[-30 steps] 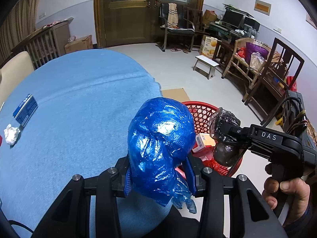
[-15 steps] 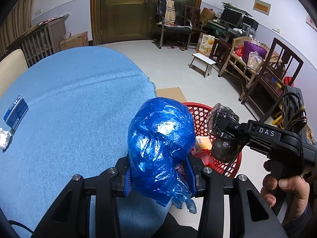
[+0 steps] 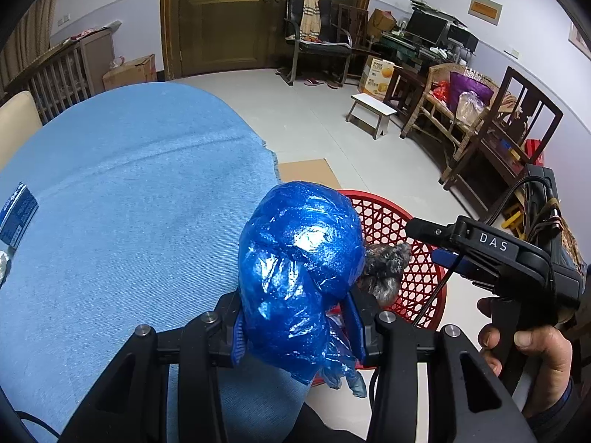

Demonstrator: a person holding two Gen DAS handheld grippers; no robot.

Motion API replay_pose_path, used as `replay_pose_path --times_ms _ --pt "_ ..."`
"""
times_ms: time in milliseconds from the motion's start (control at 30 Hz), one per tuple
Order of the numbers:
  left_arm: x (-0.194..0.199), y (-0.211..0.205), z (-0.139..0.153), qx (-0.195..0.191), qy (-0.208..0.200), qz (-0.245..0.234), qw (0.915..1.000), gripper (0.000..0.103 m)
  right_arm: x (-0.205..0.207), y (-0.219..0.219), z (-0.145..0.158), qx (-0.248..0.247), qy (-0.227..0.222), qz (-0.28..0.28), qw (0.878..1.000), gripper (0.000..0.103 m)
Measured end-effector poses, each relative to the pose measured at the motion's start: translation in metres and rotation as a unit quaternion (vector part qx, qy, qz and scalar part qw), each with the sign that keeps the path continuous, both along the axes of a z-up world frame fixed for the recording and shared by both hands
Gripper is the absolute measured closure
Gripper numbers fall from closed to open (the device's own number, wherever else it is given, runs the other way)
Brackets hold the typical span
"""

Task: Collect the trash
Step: 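Move both tools over the red wastebasket holding the bags, then open the right tool to drop the black bag while the left tool drops the blue bag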

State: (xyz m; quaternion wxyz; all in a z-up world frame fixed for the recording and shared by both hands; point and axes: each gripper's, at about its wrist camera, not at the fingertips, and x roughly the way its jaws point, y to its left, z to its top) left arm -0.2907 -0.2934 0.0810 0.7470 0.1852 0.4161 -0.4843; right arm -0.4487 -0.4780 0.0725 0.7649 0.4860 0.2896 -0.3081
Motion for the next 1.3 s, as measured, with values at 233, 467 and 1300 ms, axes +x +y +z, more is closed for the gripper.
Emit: replay_pose_path --times_ms 233,467,1300 --pt "-0.009 -0.022 -0.007 0.014 0.011 -0.02 0.9996 0.057 -0.013 -0.005 -0.004 0.013 0.0 -0.019 1.0 0.024" --pt "-0.017 -0.042 -0.007 0.019 0.013 -0.035 0.9991 0.053 -0.025 -0.01 -0.002 0.014 -0.007 -0.041 0.999 0.024" --pt "0.077 0.082 0.0 -0.019 0.067 0.163 0.9842 0.03 -0.011 0.024 0.049 -0.046 -0.031 -0.05 0.997 0.023"
